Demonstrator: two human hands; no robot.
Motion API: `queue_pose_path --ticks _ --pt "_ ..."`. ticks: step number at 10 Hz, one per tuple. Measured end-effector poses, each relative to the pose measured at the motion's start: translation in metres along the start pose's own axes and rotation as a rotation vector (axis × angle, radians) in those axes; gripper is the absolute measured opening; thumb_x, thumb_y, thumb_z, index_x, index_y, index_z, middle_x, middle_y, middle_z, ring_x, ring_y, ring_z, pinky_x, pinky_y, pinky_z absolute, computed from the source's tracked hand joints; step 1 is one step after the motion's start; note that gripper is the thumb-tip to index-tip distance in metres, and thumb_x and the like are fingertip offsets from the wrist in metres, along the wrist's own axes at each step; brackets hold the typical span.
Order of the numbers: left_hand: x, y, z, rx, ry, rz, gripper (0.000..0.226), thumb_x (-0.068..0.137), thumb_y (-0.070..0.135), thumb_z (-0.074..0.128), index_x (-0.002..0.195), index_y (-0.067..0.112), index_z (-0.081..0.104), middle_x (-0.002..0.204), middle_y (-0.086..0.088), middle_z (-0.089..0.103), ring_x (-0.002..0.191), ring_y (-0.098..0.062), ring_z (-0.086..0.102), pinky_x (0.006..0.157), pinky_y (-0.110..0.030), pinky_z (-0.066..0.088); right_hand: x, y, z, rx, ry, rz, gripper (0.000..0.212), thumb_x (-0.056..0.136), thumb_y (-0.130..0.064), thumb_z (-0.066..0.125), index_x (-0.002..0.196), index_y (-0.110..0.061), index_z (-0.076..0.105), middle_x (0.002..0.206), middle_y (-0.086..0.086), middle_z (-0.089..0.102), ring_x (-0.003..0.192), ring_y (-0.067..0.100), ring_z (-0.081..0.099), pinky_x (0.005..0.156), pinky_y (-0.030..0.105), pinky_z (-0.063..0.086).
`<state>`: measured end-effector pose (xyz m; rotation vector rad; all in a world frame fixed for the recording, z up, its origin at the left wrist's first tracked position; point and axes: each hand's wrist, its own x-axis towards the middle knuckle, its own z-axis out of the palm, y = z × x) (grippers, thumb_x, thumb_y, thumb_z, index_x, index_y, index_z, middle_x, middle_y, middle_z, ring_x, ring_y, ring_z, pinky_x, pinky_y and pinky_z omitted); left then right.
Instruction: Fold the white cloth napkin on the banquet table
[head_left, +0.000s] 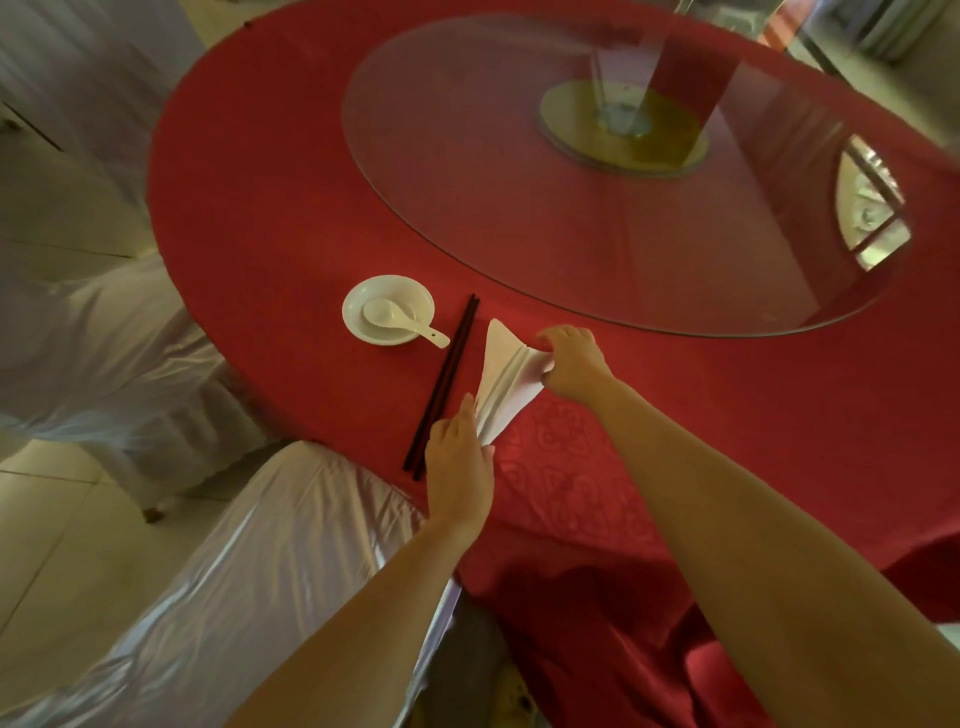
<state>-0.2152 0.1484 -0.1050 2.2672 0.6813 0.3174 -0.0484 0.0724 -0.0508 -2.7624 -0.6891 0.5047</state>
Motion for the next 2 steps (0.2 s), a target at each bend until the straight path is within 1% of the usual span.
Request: queue_pose_path --ticks 1,2 --pt "-0.004 0.005 -0.009 0.062 -0.022 0.059 0.066 0.087 0.014 0.061 0.142 0.003 0.027 0.132 -0.014 0.053 0.122 -0.026 0.043 0.104 -0.035 0.039 -0.016 -0.005 -0.008 0.028 -0.001 0.036 0.066 0.078 0.000 0.055 0.138 -0.013 0.033 0.146 0.009 0.035 0.136 0.030 0.024 0.111 0.044 0.030" --pt "-0.005 0.006 -0.017 0.175 -0.043 0.073 0.066 0.091 0.026 0.054 0.144 0.005 0.021 0.147 -0.013 0.037 0.134 -0.028 0.032 0.111 -0.037 0.028 -0.027 -0.010 -0.018 0.003 0.040 0.035 0.067 0.078 -0.003 0.055 0.140 -0.013 0.030 0.146 0.009 0.034 0.135 0.031 0.025 0.109 0.043 0.030"
